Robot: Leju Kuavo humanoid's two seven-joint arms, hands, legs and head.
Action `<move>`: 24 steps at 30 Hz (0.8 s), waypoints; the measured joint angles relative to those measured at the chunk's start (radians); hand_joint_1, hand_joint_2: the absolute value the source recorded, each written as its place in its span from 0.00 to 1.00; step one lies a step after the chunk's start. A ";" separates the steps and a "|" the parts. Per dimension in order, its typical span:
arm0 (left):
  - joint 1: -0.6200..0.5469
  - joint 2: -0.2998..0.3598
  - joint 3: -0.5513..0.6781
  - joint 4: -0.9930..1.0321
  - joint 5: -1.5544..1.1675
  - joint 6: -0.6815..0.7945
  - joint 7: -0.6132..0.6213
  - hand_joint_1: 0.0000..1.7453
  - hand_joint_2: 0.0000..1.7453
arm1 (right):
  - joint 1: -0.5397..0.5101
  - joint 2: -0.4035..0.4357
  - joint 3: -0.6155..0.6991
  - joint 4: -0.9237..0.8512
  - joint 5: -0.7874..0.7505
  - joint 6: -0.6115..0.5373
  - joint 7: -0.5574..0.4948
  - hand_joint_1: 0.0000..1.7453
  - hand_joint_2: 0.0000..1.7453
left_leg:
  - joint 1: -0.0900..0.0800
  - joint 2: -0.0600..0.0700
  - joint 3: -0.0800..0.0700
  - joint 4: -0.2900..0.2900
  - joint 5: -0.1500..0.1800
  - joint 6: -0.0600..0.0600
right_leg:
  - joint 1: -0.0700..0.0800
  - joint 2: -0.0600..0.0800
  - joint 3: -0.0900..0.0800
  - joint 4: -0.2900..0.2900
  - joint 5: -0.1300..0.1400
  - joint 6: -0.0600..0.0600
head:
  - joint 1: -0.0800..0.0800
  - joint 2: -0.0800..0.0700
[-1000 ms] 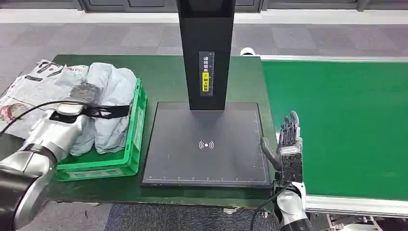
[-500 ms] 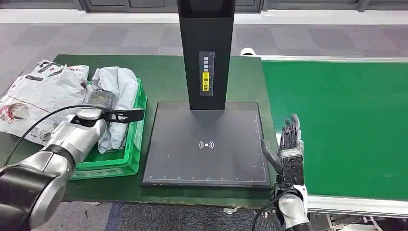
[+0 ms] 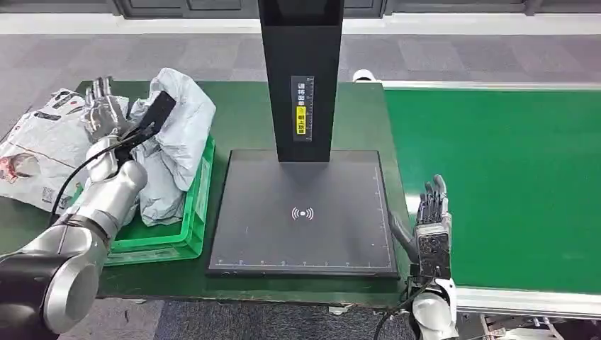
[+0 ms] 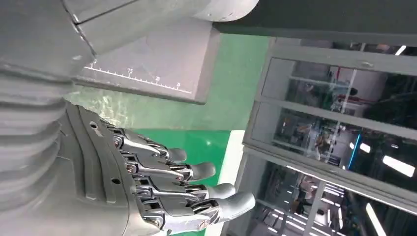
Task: Moved the parcel from conveyor to table for the left to box.
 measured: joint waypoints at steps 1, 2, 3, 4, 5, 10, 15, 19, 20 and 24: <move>0.005 0.002 0.012 -0.007 -0.001 0.000 -0.001 0.00 0.00 | 0.000 0.000 0.000 0.000 0.000 0.000 0.000 0.00 1.00 | 0.000 0.000 0.000 0.000 0.000 0.000 | 0.000 0.000 0.000 0.000 0.000 0.000 | 0.000 0.000; 0.010 0.003 0.023 -0.013 -0.002 0.000 -0.002 0.00 0.00 | -0.001 0.000 0.000 0.000 0.000 0.000 0.001 0.00 1.00 | 0.000 0.000 0.000 0.000 0.000 0.000 | 0.000 -0.001 0.000 0.000 0.000 0.000 | 0.000 0.000; 0.014 0.005 0.030 -0.017 -0.003 0.002 -0.002 0.00 0.00 | -0.001 0.000 0.000 0.000 0.000 0.000 0.001 0.00 1.00 | 0.000 -0.001 0.000 0.000 0.000 0.000 | 0.000 -0.001 0.000 0.000 0.000 0.000 | 0.000 0.000; 0.016 0.007 0.034 -0.021 -0.005 0.003 -0.002 0.00 0.00 | -0.001 0.000 0.000 0.000 0.000 0.000 0.001 0.00 1.00 | 0.000 -0.001 -0.001 0.000 0.000 0.000 | 0.000 -0.001 0.000 0.000 0.000 0.000 | 0.000 0.000; 0.018 0.007 0.039 -0.024 -0.006 0.003 -0.002 0.00 0.00 | -0.001 0.000 0.000 0.000 0.000 0.000 0.001 0.00 1.00 | 0.000 -0.001 -0.001 0.000 0.000 0.000 | 0.000 -0.001 0.000 0.000 0.000 0.000 | 0.000 0.000; 0.025 0.010 0.053 -0.030 0.000 0.002 -0.003 0.00 0.00 | -0.002 0.000 0.000 0.000 0.000 0.001 0.001 0.00 1.00 | 0.000 -0.001 -0.001 0.000 0.000 0.000 | 0.000 -0.001 0.000 0.000 0.000 0.000 | 0.000 0.000; 0.048 0.031 0.085 -0.050 0.048 0.029 -0.029 0.00 0.00 | -0.012 0.000 0.000 0.001 -0.006 0.002 0.001 0.00 1.00 | 0.000 0.000 -0.001 0.000 0.000 0.000 | 0.000 0.000 -0.001 0.000 0.000 0.000 | 0.000 0.000; 0.087 0.041 0.155 -0.101 0.290 0.020 -0.248 0.00 0.00 | -0.016 -0.001 0.000 0.005 -0.021 -0.012 -0.006 0.00 1.00 | 0.000 0.000 -0.001 0.000 0.000 0.000 | 0.000 0.000 -0.001 0.000 0.000 0.000 | 0.000 0.000; 0.099 0.035 0.178 -0.124 0.395 -0.004 -0.351 0.00 0.00 | -0.016 -0.001 0.000 0.006 -0.024 -0.022 -0.012 0.00 1.00 | 0.000 0.000 -0.001 0.000 0.000 0.000 | 0.000 0.000 -0.001 0.000 0.000 0.000 | 0.000 0.000; 0.172 -0.022 0.210 -0.250 0.644 -0.064 -0.562 0.00 0.00 | -0.023 -0.001 0.000 0.014 -0.039 -0.049 -0.035 0.00 1.00 | 0.000 -0.001 -0.001 0.000 0.000 0.000 | -0.001 -0.001 -0.001 0.000 0.000 0.000 | 0.000 0.000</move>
